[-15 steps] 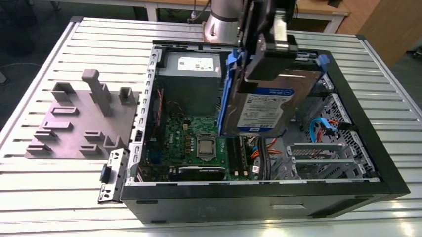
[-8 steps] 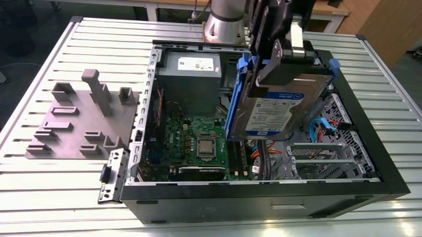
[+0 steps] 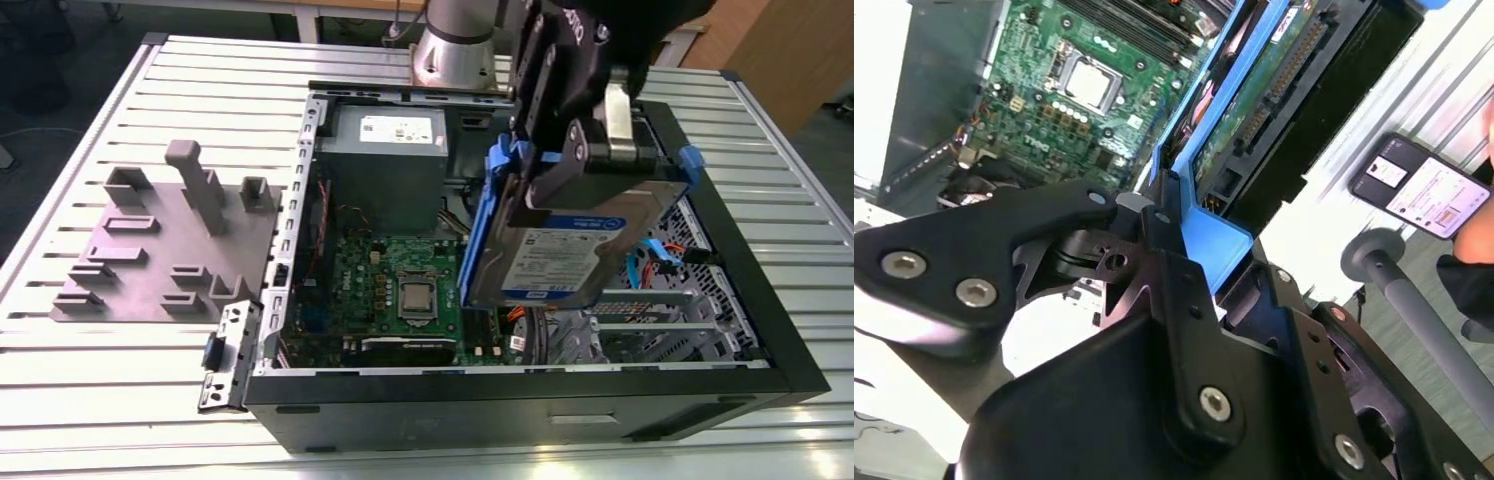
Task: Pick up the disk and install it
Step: 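Insert the disk into the insertion slot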
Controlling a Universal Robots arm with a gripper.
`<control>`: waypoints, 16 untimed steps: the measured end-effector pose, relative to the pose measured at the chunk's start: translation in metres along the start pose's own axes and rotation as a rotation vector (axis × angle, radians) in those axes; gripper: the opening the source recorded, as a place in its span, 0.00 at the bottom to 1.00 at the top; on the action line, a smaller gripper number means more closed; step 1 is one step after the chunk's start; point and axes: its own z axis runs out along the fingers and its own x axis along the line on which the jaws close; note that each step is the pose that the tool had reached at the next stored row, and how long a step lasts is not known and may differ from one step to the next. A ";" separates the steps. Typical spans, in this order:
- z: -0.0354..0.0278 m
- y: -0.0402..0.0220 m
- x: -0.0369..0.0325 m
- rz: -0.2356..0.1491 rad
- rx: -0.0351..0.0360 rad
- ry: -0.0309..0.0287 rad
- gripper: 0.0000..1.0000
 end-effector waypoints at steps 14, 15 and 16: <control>0.0009 -0.0565 -0.0009 0.000 0.0000 0.0002 0.36; 0.0011 -0.0599 -0.0009 0.000 0.0000 0.0001 0.36; 0.0013 -0.0630 -0.0010 0.000 0.0000 0.0001 0.36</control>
